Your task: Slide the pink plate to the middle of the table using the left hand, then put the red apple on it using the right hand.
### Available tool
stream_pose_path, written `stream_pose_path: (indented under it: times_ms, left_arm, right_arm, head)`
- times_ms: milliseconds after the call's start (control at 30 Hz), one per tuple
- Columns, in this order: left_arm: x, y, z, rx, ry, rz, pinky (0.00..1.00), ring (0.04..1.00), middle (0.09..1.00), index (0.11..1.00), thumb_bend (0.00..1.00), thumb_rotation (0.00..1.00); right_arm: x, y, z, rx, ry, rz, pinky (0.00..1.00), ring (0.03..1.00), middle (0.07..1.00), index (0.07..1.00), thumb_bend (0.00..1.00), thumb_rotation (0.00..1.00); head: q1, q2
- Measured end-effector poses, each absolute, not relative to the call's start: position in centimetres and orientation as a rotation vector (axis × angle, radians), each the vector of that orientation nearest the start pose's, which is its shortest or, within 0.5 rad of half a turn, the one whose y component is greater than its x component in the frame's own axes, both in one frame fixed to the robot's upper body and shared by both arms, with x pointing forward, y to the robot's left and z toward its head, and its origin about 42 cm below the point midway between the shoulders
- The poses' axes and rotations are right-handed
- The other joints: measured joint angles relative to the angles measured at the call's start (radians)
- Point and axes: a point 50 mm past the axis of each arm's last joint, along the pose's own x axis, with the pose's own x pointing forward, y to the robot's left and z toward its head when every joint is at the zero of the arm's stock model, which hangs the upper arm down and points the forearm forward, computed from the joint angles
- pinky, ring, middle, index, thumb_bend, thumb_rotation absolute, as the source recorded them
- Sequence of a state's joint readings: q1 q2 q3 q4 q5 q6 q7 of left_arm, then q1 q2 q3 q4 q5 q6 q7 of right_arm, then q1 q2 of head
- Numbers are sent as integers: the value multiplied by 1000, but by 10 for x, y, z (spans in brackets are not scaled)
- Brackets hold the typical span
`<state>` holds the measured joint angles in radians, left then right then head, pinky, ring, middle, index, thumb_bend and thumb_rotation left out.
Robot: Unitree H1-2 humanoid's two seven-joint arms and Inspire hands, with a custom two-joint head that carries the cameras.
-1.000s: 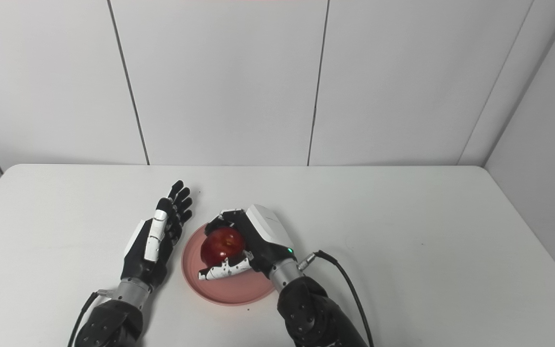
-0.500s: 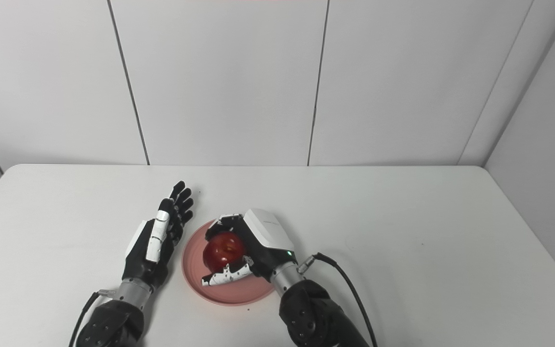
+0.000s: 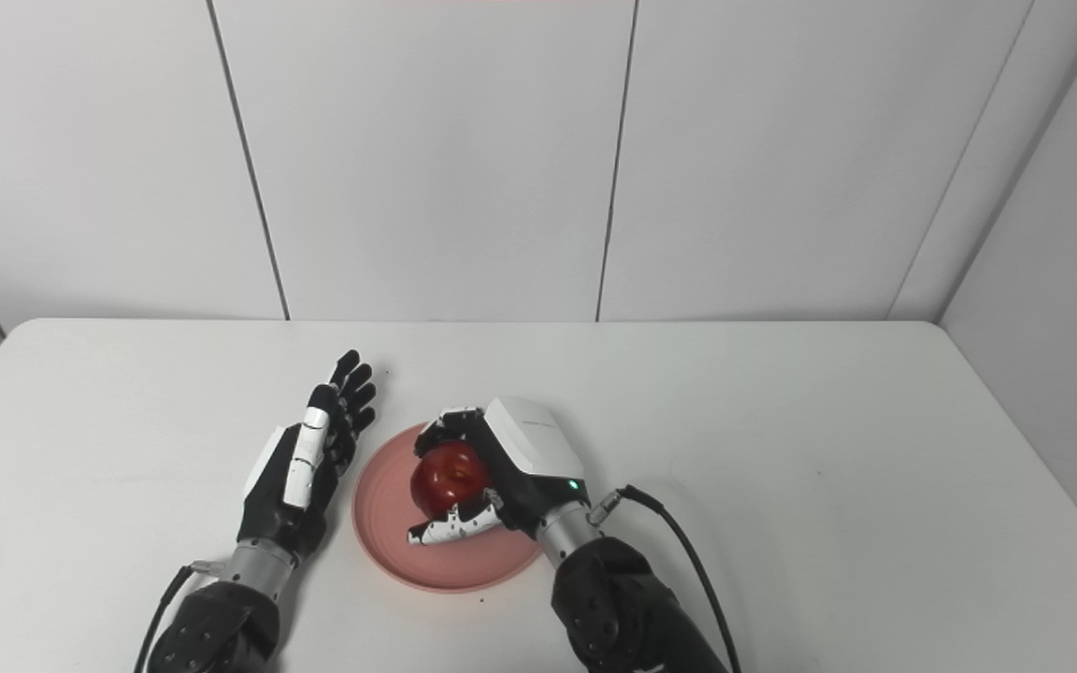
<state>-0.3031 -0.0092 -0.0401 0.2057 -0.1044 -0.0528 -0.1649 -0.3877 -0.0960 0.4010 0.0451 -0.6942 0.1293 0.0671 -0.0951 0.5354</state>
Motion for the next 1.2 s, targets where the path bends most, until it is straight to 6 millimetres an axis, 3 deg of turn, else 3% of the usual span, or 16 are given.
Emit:
stream_pose_path:
  times_ms: [67, 167, 367, 633, 900, 1200]
  left_arm:
    - [376, 161, 139, -87, -142, -286, 1000, 1000, 1000, 1000, 670, 1000]
    - [376, 161, 140, -87, -143, -286, 1000, 1000, 1000, 1000, 672, 1000]
    - [375, 161, 141, -87, -146, -286, 1000, 1000, 1000, 1000, 678, 1000]
    - [375, 161, 141, -87, -146, -287, 1000, 1000, 1000, 1000, 669, 1000]
    - [375, 161, 141, -87, -146, -288, 1000, 1000, 1000, 1000, 669, 1000]
    - [375, 163, 141, -113, -147, -291, 1000, 1000, 1000, 1000, 652, 1000]
  right_arm:
    - [370, -105, 187, -880, -327, 350, 660, 728, 760, 755, 603, 348]
    - [368, -105, 193, -865, -342, 344, 699, 767, 796, 794, 636, 465]
    - [367, -106, 197, -862, -331, 354, 742, 805, 829, 824, 703, 620]
    - [366, -110, 199, -865, -331, 365, 771, 837, 858, 860, 755, 712]
    - [359, -115, 202, -828, -331, 353, 746, 828, 870, 895, 718, 673]
    - [356, -146, 195, -661, -271, 266, 848, 929, 968, 981, 684, 839]
  head:
    - [0, 0]
    - [0, 0]
    - [0, 0]
    - [-2, 0]
    - [-2, 0]
    - [-6, -2]
